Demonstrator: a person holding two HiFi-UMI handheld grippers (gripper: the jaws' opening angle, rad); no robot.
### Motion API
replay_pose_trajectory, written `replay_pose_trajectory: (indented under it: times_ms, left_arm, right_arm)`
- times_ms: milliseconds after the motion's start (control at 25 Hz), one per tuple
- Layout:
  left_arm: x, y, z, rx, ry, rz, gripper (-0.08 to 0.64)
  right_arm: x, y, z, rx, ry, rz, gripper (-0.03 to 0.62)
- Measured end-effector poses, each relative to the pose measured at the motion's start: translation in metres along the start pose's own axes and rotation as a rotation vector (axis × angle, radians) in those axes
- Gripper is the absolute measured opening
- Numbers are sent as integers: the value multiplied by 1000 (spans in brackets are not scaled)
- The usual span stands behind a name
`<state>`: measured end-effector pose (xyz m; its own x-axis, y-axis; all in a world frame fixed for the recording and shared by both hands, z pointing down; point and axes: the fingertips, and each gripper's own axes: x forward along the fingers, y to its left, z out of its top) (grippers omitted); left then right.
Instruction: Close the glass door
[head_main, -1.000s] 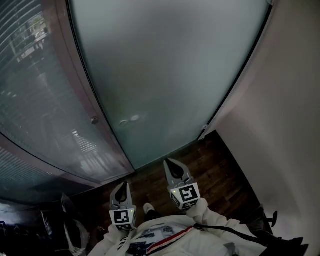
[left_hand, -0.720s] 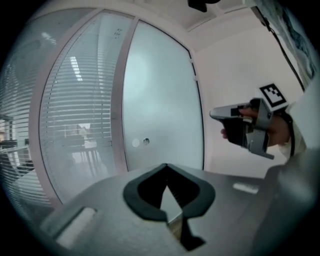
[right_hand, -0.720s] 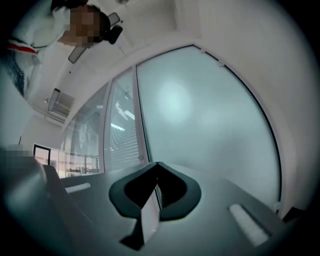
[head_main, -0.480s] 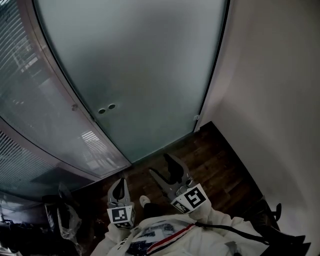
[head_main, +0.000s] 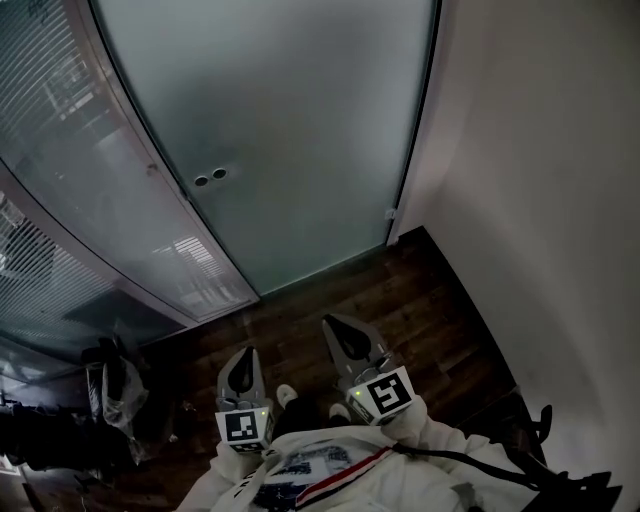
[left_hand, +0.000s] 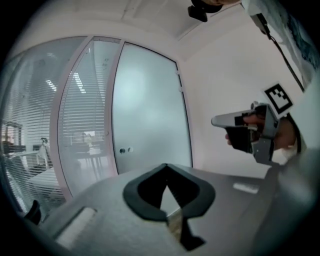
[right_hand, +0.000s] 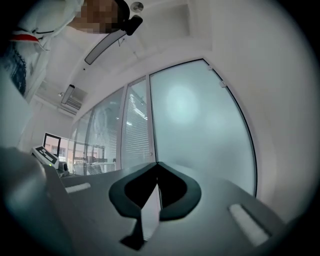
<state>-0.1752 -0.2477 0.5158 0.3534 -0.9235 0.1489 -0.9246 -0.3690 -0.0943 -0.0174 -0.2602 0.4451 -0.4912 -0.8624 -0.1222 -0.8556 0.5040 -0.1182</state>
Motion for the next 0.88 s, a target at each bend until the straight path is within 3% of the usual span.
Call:
replay_pose_trajectory:
  times_ms: [520,880]
  left_arm:
    - [-95,-22,35,24,-74,4,2]
    - [-217,-29,7,21,-56,-1,2]
  right_arm:
    - [-73,65,-10,-5,44,-2,8]
    - [-152,158,-27,-5,101,-4,8]
